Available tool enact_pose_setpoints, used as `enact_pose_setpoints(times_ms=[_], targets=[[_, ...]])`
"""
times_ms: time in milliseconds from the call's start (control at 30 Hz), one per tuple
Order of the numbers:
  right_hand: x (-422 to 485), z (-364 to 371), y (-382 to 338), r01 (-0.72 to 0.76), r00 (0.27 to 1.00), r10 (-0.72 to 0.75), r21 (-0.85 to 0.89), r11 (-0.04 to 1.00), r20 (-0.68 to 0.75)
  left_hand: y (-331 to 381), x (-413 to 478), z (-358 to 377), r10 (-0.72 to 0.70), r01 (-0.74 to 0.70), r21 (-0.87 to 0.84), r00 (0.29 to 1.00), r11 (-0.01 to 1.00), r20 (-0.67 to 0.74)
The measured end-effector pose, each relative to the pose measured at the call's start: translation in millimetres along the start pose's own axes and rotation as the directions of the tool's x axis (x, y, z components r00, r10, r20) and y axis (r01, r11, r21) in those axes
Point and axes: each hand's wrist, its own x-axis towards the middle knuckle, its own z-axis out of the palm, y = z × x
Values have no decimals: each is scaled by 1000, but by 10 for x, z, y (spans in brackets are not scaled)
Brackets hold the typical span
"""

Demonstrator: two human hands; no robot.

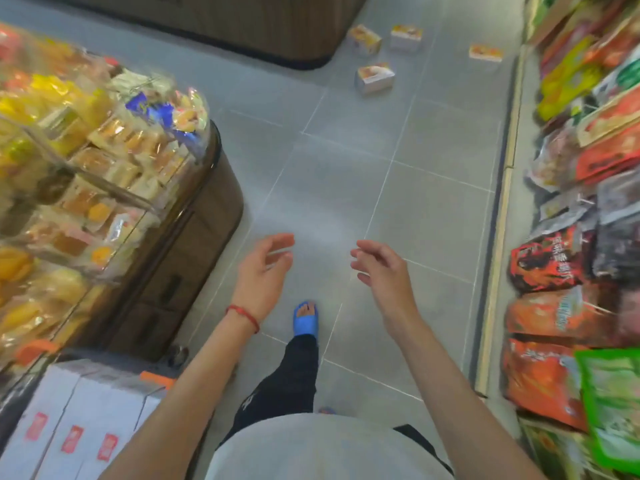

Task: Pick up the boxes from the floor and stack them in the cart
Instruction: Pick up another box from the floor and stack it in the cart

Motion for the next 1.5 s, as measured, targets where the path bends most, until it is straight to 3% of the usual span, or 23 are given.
enact_pose_setpoints(times_ms=[167, 633, 833, 1000, 1500], targets=[[791, -116, -484, 10, 992, -5, 45, 999, -124, 329, 1164, 306, 39, -41, 10, 989, 999, 140], [3151, -503, -1523, -85, 951, 143, 211, 974, -275, 962, 3913, 1275, -10, -5, 49, 955, 999, 297], [4581, -926, -2151, -125, 957, 163, 168, 978, -238, 1397, 5201, 2127, -62, 39, 87, 961, 995, 271], [5680, -1286, -2780, -131, 975, 143, 81, 988, -168, 1921, 6181, 2747, -80, 77, 23, 970, 997, 229], [9249, -1500, -4318, -207, 969, 211, 41, 977, -125, 2488, 9681, 3836, -223, 227, -5, 961, 974, 166]])
